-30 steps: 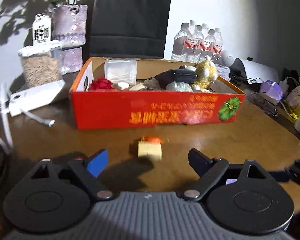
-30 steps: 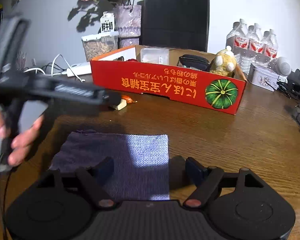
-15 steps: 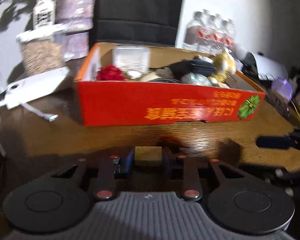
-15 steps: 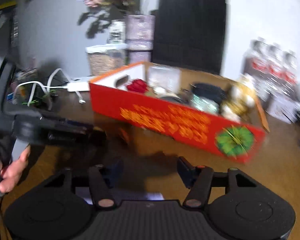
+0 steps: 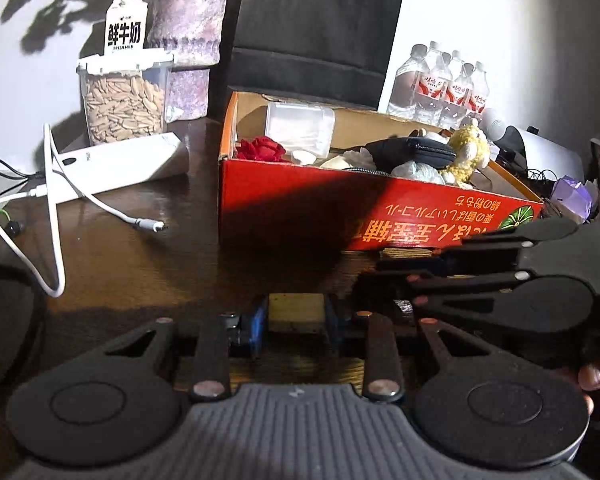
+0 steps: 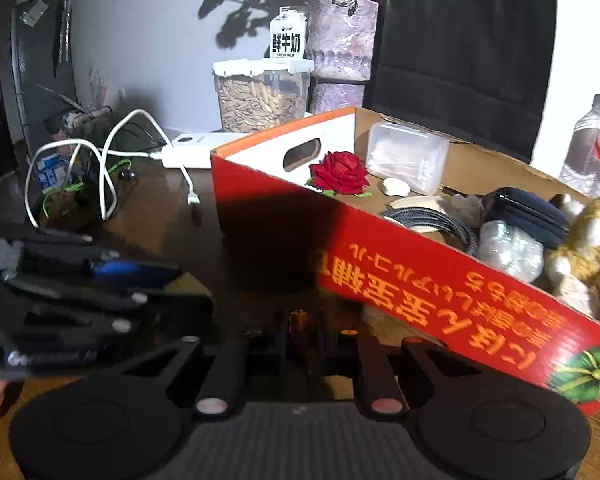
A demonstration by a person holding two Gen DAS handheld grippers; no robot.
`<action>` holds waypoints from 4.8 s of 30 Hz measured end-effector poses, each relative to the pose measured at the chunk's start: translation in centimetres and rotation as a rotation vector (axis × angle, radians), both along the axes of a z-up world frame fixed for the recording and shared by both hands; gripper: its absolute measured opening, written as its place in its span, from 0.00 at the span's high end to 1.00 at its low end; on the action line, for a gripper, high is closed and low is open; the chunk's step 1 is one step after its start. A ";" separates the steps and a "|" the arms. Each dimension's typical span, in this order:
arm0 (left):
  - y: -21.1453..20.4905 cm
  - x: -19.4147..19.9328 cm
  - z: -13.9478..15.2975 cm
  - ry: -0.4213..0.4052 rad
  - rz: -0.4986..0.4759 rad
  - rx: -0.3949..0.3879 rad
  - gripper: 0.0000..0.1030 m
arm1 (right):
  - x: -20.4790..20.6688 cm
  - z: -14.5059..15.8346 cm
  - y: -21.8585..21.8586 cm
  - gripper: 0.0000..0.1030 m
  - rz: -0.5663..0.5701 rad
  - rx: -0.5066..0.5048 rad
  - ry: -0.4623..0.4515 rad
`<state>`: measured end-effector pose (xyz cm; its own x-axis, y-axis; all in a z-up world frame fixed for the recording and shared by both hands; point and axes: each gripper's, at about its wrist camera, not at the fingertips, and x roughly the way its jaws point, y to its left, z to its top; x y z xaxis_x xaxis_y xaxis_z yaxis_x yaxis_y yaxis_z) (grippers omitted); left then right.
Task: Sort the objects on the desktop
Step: 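Grasp the beige block with the left tool while the right tool grasps the small orange item, then carry the beige block and orange item into the box and open both tools, then move both tools back over the purple cloth bag, then grasp the purple cloth bag with both tools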
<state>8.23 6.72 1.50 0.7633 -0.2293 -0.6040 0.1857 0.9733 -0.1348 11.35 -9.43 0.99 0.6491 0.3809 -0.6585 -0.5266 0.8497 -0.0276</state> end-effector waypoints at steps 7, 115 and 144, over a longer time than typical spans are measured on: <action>-0.3 -1.7 1.2 -0.028 0.010 -0.034 0.70 | -5.2 3.9 -5.2 0.88 -0.149 0.036 -0.123; -6.3 -10.2 -0.4 0.020 0.002 0.072 0.47 | -10.8 -0.8 -8.4 0.54 -0.222 0.071 -0.009; -5.7 -14.6 6.7 -0.218 -0.014 -0.047 0.99 | -17.5 6.1 -9.8 0.97 -0.266 0.207 -0.224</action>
